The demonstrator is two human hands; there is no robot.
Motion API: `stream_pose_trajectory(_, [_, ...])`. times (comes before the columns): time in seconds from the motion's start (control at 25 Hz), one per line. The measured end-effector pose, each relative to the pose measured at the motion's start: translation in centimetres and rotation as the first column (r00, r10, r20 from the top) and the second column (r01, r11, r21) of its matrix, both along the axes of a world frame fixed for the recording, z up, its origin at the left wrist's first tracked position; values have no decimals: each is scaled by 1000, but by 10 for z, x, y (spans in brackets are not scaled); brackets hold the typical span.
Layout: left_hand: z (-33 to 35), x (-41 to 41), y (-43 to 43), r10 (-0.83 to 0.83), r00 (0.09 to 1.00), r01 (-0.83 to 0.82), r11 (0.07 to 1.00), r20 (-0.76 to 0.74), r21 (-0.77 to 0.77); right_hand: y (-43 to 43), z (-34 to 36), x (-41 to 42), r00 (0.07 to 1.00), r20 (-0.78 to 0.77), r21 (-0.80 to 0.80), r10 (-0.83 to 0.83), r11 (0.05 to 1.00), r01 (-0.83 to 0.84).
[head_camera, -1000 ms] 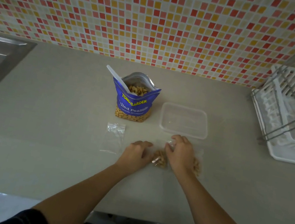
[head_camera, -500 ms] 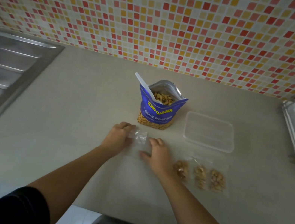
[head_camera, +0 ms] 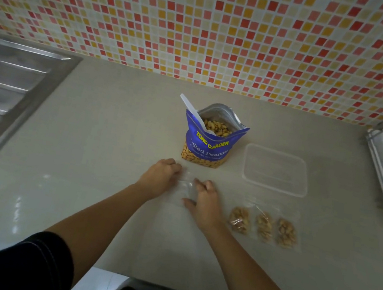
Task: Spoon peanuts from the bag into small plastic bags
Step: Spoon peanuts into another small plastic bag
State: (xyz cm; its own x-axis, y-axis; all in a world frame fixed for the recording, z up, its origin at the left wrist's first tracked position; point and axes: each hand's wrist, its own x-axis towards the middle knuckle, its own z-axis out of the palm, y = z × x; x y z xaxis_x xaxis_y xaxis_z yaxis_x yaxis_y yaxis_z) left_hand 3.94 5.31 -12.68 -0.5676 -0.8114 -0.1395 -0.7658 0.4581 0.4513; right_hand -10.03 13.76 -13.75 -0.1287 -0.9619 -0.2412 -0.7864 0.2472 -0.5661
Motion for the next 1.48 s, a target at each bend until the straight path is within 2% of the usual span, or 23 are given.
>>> stream_pose_trajectory(0.2, [2, 3, 0, 37, 998, -37, 999, -60, -8, -2, -1, 0, 998, 55, -11, -40, 999, 41])
stream_pose_trajectory(0.36, [0, 8, -3, 71, 991, -64, 996, -117, 64, -4, 0, -1, 996, 73, 7, -51, 999, 51])
stream_pose_trajectory(0.48, [8, 12, -5, 127, 969, -89, 980, -210, 179, -5, 1, -1, 995, 80, 17, -64, 998, 62])
stream_pose_trajectory(0.68, [27, 19, -11, 146, 956, -34, 916, -255, 399, -4, 2, 0, 982, 160, 1, -102, 995, 103])
stream_pose_trajectory(0.76, [34, 20, -13, 205, 930, -38, 880, -306, 473, -2, 7, 1, 938, 294, 5, -181, 982, 188])
stream_pose_trajectory(0.8, [38, 21, -13, 245, 910, -43, 857, -333, 513, -1, 11, 1, 886, 395, 39, -243, 968, 248])
stream_pose_trajectory(0.92, [49, 19, -12, 388, 825, -37, 763, -411, 645, 2, 24, -2, 631, 674, 148, -385, 907, 395])
stream_pose_trajectory(1.0, [52, 15, -9, 508, 740, -29, 679, -441, 733, 4, 30, -7, 535, 754, 138, -380, 889, 437])
stream_pose_trajectory(1.08, [52, 9, -8, 623, 634, -8, 599, -459, 801, 4, 37, -15, 534, 774, 86, -342, 891, 445])
stream_pose_trajectory(1.16, [55, 5, -7, 678, 574, 3, 559, -459, 829, 3, 42, -24, 552, 766, 50, -329, 887, 460])
stream_pose_trajectory(1.36, [55, -2, -1, 625, 603, 51, 590, -496, 806, 5, 52, -40, 594, 747, -9, -300, 888, 459])
stream_pose_trajectory(1.48, [56, -8, 1, 591, 620, 66, 616, -516, 785, 7, 53, -45, 569, 759, 6, -317, 877, 480])
